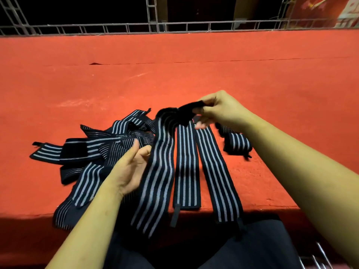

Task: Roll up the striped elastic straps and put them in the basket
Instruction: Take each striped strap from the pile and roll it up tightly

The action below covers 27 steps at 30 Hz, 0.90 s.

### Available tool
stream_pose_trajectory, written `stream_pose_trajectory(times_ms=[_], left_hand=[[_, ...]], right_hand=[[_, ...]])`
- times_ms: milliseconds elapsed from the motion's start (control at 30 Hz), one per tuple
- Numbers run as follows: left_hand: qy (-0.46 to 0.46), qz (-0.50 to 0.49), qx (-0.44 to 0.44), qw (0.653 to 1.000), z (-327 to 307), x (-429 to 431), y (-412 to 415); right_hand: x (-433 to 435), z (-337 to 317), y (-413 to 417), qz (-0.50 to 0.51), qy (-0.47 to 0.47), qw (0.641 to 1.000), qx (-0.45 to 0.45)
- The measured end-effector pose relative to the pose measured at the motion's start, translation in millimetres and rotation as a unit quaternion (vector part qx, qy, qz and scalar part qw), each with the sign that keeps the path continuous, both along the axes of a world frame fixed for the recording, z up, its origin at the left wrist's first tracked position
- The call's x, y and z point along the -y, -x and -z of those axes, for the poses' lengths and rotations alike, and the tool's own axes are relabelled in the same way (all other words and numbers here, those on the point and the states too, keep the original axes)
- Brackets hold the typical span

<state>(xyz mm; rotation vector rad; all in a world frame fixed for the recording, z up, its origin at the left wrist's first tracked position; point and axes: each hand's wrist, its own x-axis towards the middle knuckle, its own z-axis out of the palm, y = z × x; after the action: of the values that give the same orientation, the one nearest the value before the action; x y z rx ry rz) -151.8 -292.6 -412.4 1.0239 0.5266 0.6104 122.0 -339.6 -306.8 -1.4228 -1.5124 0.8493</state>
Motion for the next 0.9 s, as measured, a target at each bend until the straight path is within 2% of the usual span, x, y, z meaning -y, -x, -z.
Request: stream_pose_trajectory(times_ms=[67, 167, 233, 300, 433, 500, 567, 667, 800, 867, 900], left_hand=[[-0.018, -0.001, 0.02, 1.0, -7.5, 0.0, -9.7], [-0.058, 0.006, 0.006, 0.998, -21.8, 2.6, -24.1], [-0.095, 0.036, 0.011, 0.995, -29.4, 9.7, -34.3], [-0.121, 0.025, 0.016, 0.992, -37.3, 19.8, -46.0], [-0.092, -0.111, 0.023, 0.989, -46.0, 24.8, -61.4], [-0.076, -0.154, 0.014, 0.985, -43.8, 20.5, -63.5], [-0.076, -0.166, -0.014, 0.983, -39.5, 19.0, -63.2], [-0.098, -0.146, -0.05, 0.983, -34.4, 21.0, -62.8], [-0.113, -0.097, -0.068, 0.986, -22.1, 24.6, -64.6], [-0.094, -0.023, -0.088, 0.991, -10.2, 29.9, -62.4], [-0.101, 0.035, -0.117, 0.987, -0.6, 33.3, -60.1]], right_hand=[[0.9, -7.3, 10.7, -0.06, -0.009, 0.994, -0.089], [0.5, -13.9, 27.7, -0.158, -0.006, 0.976, -0.148], [1.2, -15.5, 37.4, -0.188, -0.017, 0.964, -0.189], [1.5, -16.1, 43.1, -0.167, -0.022, 0.953, -0.253], [1.6, -8.1, 43.9, -0.078, -0.003, 0.93, -0.358], [0.8, 4.8, 37.5, -0.059, 0.039, 0.937, -0.342], [2.9, 18.2, 31.2, -0.024, 0.072, 0.963, -0.258], [4.3, 32.8, 25.2, 0.001, 0.049, 0.989, -0.139], [-0.5, 29.0, 24.7, 0.053, 0.051, 0.993, -0.087], [-7.2, 21.8, 24.2, 0.089, 0.027, 0.992, -0.091], [-10.9, 17.1, 23.7, 0.114, 0.015, 0.986, -0.122]])
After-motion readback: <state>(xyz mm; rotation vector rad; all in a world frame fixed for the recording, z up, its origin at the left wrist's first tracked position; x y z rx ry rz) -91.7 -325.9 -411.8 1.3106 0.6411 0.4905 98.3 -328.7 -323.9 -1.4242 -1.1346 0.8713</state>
